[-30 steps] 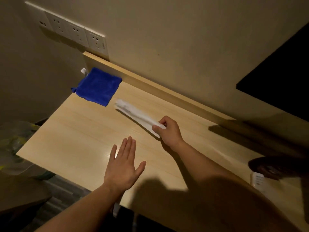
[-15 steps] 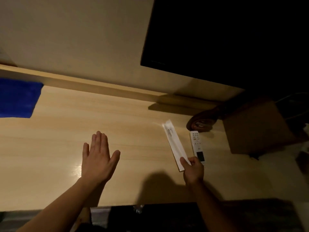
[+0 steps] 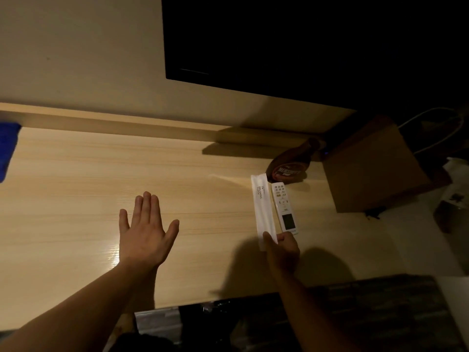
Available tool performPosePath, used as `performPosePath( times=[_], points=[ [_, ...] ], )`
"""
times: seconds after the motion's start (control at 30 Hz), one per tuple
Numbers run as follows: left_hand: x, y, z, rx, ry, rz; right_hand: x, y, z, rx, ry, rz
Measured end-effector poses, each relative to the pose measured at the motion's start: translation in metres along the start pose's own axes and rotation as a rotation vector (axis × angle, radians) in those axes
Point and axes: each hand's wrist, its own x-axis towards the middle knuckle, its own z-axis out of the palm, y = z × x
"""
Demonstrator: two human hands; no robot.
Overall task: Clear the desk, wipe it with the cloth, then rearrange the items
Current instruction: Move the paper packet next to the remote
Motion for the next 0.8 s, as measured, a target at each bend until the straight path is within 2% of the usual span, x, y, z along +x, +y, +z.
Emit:
performPosePath(
  times=[0.3, 0.47, 0.6, 0.7, 0.8],
  points=[
    [0.000, -0.001, 0.001, -0.013, 0.002, -0.002, 0.000, 0.005, 0.004, -0.160, 0.056, -0.126],
    [0.002, 0.003, 0.002, -0.026, -0.043, 0.001, -0.004, -0.005, 0.002, -0.329, 0.084, -0.289],
    [0.004, 0.006, -0.003, -0.052, -0.154, 0.029, -0.016, -0.034, 0.007, -0.382, -0.130, -0.367],
    [0.006, -0.002, -0.021, -0.084, -0.250, 0.113, -0.036, -0.062, 0.020, -0.391, -0.272, -0.479],
    [0.012, -0.030, -0.050, -0.139, -0.234, 0.219, -0.062, -0.102, 0.045, -0.387, -0.354, -0.591]
  ],
)
